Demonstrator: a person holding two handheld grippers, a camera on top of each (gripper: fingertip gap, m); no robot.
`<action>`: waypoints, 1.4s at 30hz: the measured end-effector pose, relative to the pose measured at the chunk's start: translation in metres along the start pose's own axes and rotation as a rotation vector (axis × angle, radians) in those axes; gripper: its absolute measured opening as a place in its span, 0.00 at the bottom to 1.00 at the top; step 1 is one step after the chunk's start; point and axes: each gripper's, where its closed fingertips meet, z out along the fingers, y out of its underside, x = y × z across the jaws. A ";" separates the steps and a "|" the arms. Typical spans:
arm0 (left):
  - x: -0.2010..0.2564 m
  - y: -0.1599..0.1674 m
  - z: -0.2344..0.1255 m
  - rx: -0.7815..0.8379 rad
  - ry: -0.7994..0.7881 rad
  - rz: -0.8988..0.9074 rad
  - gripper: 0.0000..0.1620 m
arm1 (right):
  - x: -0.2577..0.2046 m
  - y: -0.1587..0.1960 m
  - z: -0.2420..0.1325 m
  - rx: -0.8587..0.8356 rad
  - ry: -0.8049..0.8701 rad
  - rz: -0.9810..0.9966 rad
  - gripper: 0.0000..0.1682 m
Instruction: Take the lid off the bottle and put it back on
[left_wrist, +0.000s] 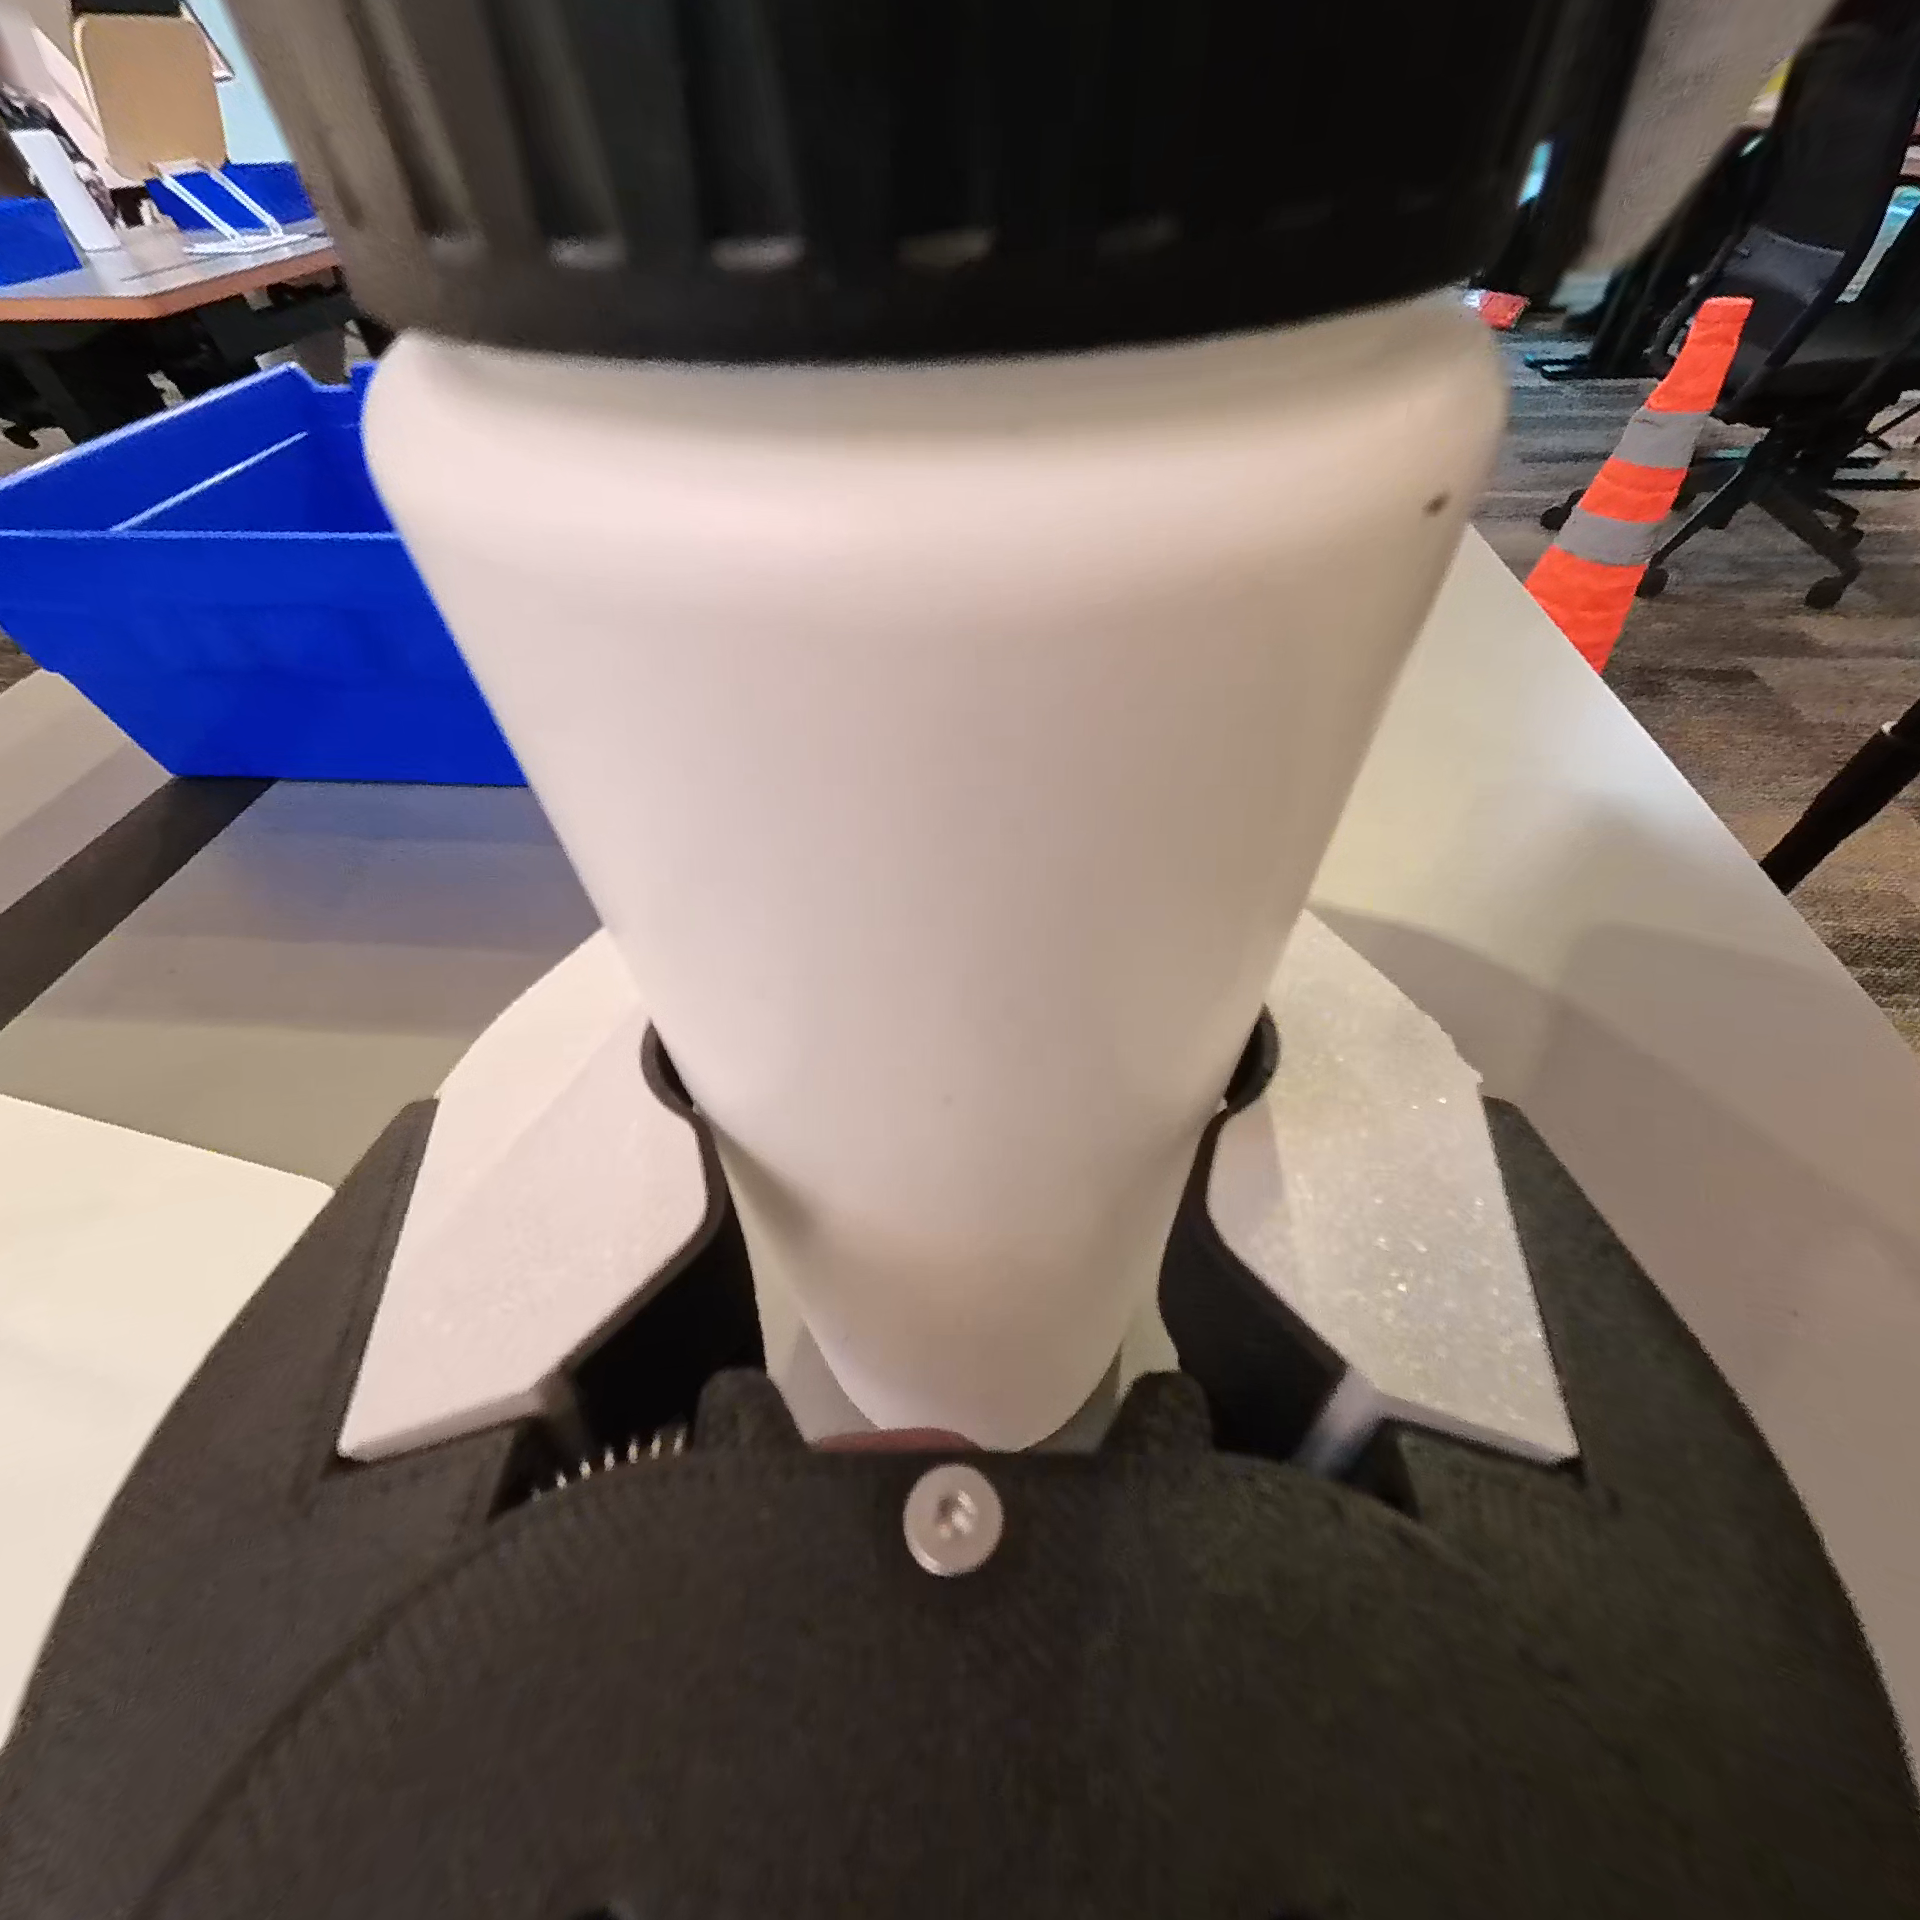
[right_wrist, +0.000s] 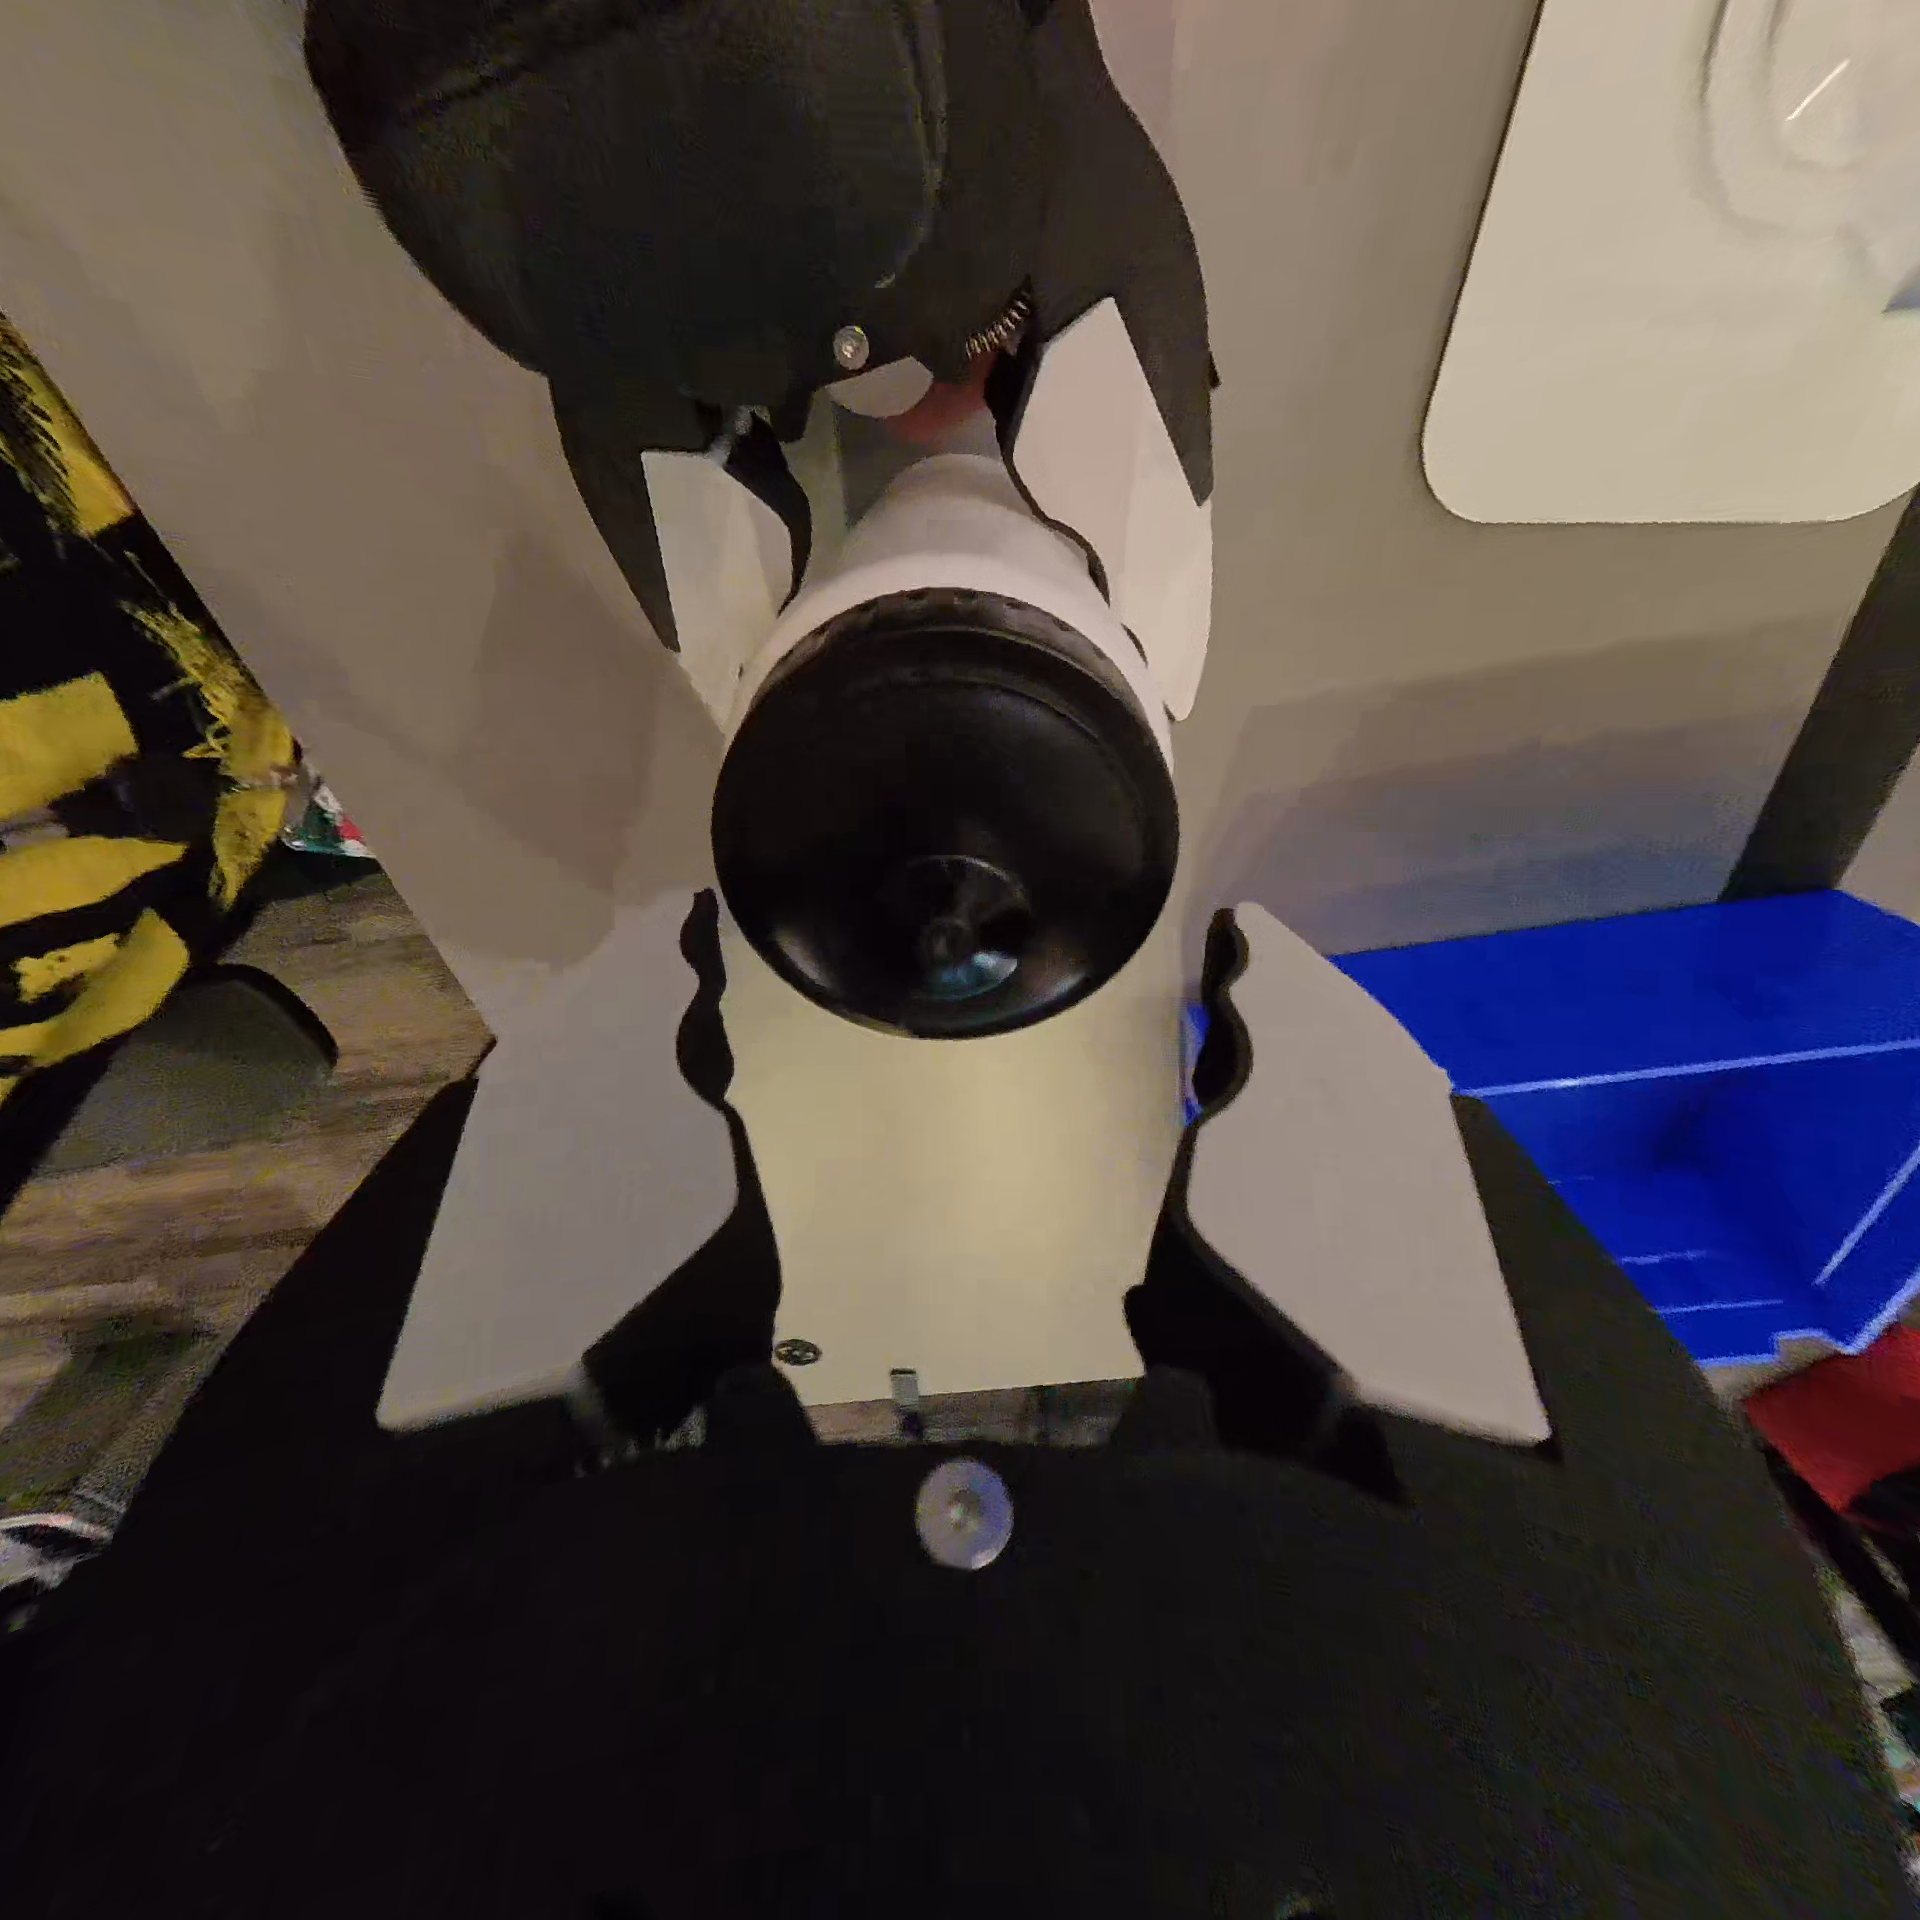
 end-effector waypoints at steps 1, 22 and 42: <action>0.000 0.000 0.000 0.001 0.001 -0.001 0.62 | 0.001 -0.003 -0.003 0.021 0.014 -0.060 0.51; 0.003 0.000 0.001 -0.004 0.002 0.011 0.62 | -0.001 -0.009 -0.015 0.096 -0.028 -0.006 0.46; 0.000 0.000 0.000 -0.006 -0.004 -0.003 0.61 | -0.004 -0.009 -0.007 0.101 0.001 0.100 0.43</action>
